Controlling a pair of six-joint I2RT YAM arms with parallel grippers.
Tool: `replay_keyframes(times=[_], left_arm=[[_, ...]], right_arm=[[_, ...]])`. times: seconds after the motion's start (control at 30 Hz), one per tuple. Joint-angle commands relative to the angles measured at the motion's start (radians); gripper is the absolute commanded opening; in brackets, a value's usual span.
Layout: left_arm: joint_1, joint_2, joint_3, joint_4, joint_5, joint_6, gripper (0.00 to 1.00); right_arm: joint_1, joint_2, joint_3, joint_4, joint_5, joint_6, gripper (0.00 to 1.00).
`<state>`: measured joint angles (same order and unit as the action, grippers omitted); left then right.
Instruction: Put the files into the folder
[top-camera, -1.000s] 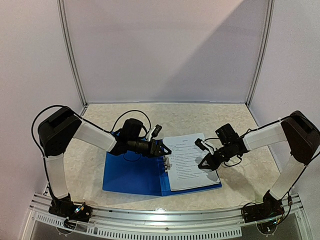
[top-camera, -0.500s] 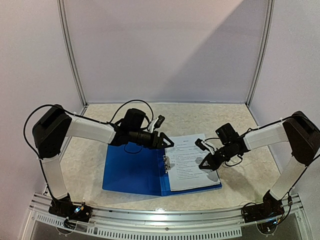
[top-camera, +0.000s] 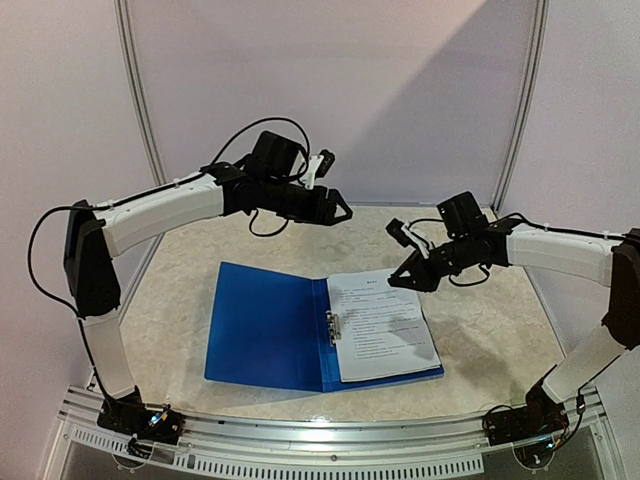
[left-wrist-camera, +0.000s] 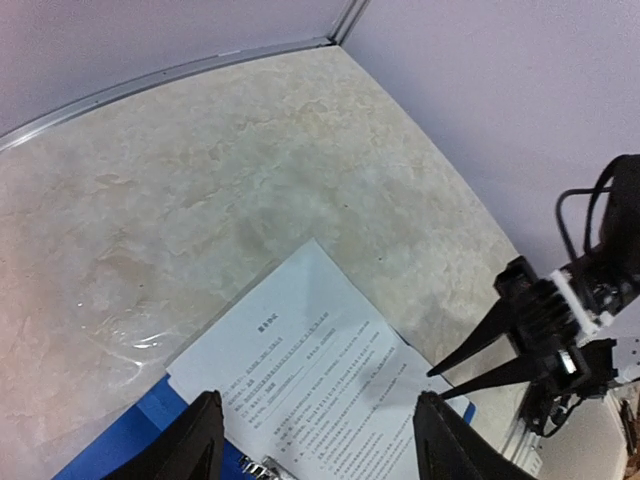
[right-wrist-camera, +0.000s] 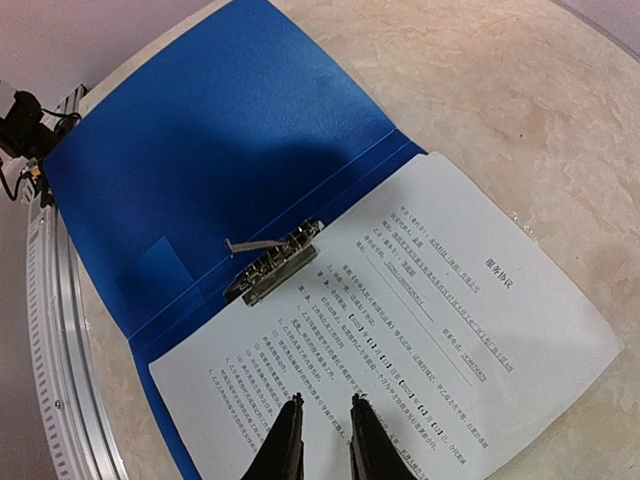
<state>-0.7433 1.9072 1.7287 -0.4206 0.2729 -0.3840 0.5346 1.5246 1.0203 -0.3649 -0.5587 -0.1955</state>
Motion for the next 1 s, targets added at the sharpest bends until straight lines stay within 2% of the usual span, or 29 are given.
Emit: replay_keyframes(times=[0.0,0.07,0.2,0.27,0.5,0.57,0.73,0.87,0.97], left_arm=[[0.007,-0.014,0.009,-0.195,-0.131,0.050,0.66],[0.007,-0.015,0.013,-0.206,-0.169,0.054,0.67],[0.007,0.021,0.054,-0.254,-0.266,0.064,0.66],[0.007,0.043,0.075,-0.266,-0.269,0.064,0.66],[0.005,0.062,0.076,-0.236,-0.270,0.059,0.61],[0.005,0.053,0.060,-0.222,-0.316,0.055,0.61],[0.001,0.063,0.048,-0.202,-0.360,0.048,0.59],[-0.001,0.064,0.001,-0.125,-0.317,0.052,0.56],[-0.001,0.069,-0.027,-0.040,-0.210,0.072,0.54]], right_arm=[[-0.002,-0.033,0.062,-0.114,0.014,-0.060,0.19],[-0.001,-0.049,0.071,-0.129,0.028,-0.081,0.21],[-0.002,-0.083,0.075,-0.157,0.038,-0.142,0.32],[-0.002,-0.084,0.085,-0.171,0.054,-0.158,0.35],[-0.002,-0.088,0.099,-0.217,0.112,-0.216,0.37],[-0.002,-0.090,0.098,-0.217,0.115,-0.221,0.38],[0.000,-0.085,0.111,-0.267,0.046,-0.256,0.39],[0.017,-0.063,0.123,-0.301,0.024,-0.309,0.39],[0.039,-0.051,0.125,-0.299,0.021,-0.319,0.39]])
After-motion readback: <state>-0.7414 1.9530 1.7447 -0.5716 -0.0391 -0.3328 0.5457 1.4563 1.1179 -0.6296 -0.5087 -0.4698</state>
